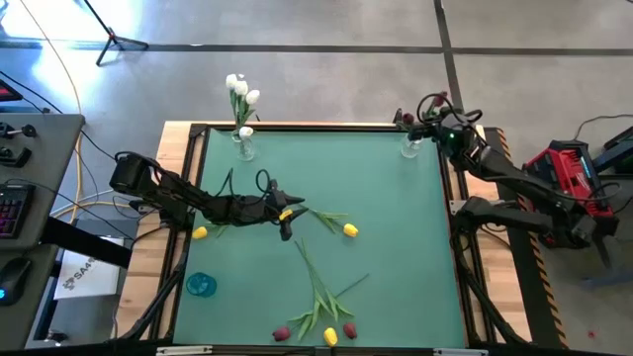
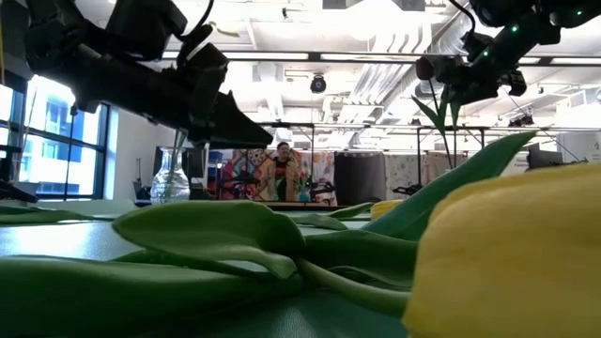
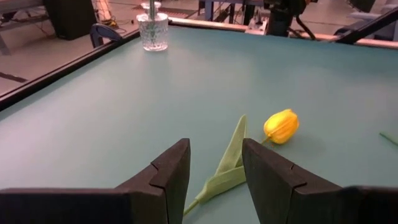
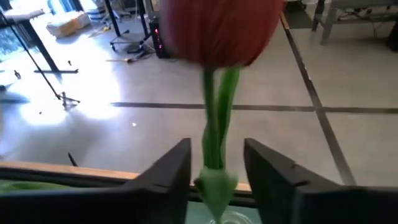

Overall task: Sort flowers into vase by color
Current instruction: Put the red flower into the right transparent vase

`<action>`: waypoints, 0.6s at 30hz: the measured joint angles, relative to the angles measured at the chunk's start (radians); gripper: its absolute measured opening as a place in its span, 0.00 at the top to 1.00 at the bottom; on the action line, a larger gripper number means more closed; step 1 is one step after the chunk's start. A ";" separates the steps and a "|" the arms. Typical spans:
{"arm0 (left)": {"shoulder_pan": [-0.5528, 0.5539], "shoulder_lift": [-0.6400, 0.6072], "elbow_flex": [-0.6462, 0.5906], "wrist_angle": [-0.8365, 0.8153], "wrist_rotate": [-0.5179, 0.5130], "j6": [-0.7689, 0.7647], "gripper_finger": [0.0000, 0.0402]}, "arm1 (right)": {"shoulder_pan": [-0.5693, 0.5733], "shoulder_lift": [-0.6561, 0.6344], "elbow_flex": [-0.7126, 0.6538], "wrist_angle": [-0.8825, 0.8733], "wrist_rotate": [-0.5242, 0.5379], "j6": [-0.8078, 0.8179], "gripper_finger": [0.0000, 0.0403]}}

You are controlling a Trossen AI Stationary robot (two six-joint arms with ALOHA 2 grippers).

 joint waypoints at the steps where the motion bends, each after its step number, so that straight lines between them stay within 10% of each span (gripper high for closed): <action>1: 0.000 0.000 0.000 -0.006 0.000 0.000 0.67 | 0.000 -0.004 0.000 0.001 0.000 0.014 0.64; 18: 0.000 0.000 0.000 -0.028 0.001 -0.028 0.67 | 0.001 -0.149 0.000 -0.003 -0.170 0.039 0.52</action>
